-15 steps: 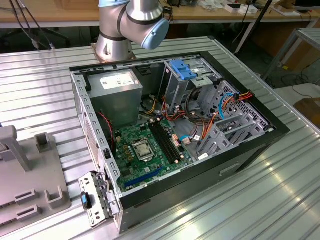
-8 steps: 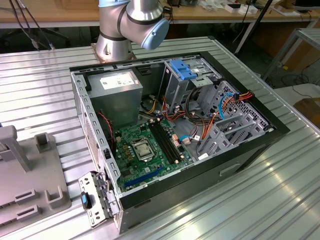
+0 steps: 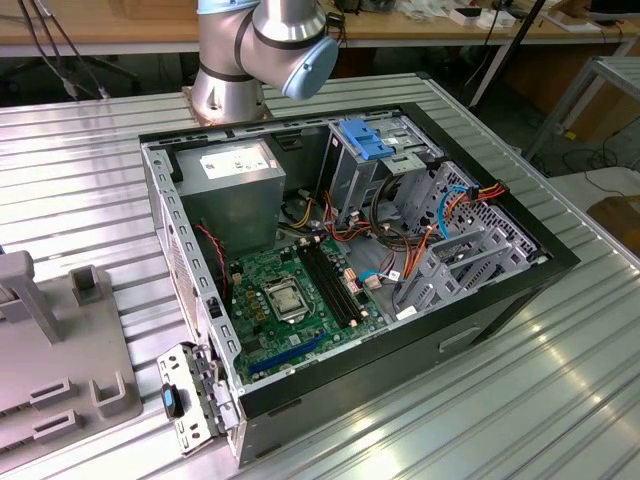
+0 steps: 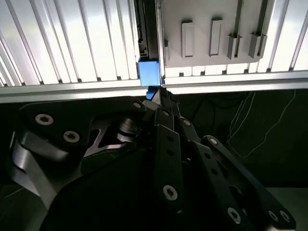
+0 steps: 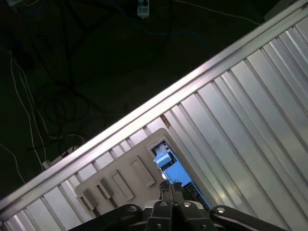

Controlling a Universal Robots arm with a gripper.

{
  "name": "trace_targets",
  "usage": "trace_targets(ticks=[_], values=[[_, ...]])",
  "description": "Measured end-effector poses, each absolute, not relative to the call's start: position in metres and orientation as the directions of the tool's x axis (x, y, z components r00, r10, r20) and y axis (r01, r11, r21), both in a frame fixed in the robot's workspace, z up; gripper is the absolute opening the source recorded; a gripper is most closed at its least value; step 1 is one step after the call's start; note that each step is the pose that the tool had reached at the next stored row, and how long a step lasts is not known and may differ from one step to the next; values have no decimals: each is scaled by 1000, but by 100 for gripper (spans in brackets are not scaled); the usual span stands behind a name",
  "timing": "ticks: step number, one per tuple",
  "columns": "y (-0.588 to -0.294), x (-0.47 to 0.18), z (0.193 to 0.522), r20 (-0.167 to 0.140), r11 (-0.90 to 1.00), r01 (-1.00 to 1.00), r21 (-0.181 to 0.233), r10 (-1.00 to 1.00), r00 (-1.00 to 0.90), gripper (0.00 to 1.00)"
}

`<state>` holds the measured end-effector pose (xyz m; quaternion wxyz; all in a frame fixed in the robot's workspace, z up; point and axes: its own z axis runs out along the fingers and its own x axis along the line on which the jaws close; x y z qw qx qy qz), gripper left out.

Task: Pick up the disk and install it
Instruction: 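Pick up the disk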

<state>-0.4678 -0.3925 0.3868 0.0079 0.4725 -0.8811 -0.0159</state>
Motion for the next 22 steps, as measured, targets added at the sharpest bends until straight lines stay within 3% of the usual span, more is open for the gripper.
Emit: trace_targets(ticks=[22], values=[[-392,-468,386,4,209,-977,29,-978,-209,11]])
